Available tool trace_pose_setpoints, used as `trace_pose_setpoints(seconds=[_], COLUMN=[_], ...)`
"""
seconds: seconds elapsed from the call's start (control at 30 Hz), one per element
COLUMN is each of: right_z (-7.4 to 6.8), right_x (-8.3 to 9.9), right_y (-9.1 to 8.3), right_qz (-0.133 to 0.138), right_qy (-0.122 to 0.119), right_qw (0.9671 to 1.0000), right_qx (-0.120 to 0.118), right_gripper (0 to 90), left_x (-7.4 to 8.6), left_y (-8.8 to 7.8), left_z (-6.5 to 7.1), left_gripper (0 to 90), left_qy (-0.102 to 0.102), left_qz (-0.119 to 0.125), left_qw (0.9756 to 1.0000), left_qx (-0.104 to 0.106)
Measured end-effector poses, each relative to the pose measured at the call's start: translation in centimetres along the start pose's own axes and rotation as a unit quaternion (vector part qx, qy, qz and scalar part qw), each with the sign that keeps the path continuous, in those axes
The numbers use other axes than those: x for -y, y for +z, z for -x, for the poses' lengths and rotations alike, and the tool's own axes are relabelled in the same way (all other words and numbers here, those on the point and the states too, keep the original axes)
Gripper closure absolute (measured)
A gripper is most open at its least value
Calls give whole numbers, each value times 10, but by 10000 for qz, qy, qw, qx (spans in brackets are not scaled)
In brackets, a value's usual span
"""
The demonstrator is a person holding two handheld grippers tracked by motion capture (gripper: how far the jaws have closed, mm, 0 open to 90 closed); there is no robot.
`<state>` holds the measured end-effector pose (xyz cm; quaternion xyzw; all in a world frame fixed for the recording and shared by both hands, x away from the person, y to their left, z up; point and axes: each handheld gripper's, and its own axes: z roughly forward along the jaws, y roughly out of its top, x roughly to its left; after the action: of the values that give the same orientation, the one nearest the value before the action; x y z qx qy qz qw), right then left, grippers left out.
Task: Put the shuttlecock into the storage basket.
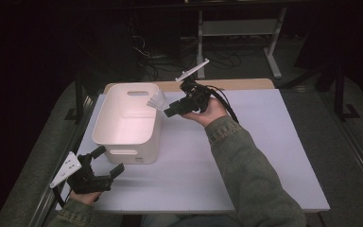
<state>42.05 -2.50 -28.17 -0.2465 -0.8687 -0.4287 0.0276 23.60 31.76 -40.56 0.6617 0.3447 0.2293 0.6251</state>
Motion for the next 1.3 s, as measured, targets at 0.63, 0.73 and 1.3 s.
trace_pose_setpoints(seconds=[0.63, 0.73, 1.3], right_z=[-12, -14, -25], right_x=[-14, -16, -28], right_y=[15, 18, 37], right_qz=[3, -6, -34], right_qy=[-182, -212, -320], right_qw=[9998, 9997, 9988], right_qx=[-115, -149, -371], right_gripper=[635, 635, 635], left_x=[0, 0, 0], left_y=[1, 0, 0], left_z=[1, 1, 1], left_gripper=[0, 0, 0], left_qy=[-33, -21, -29], left_qz=[-15, -12, -15], left_qw=[10000, 10000, 10000], left_qx=[24, 24, 26])
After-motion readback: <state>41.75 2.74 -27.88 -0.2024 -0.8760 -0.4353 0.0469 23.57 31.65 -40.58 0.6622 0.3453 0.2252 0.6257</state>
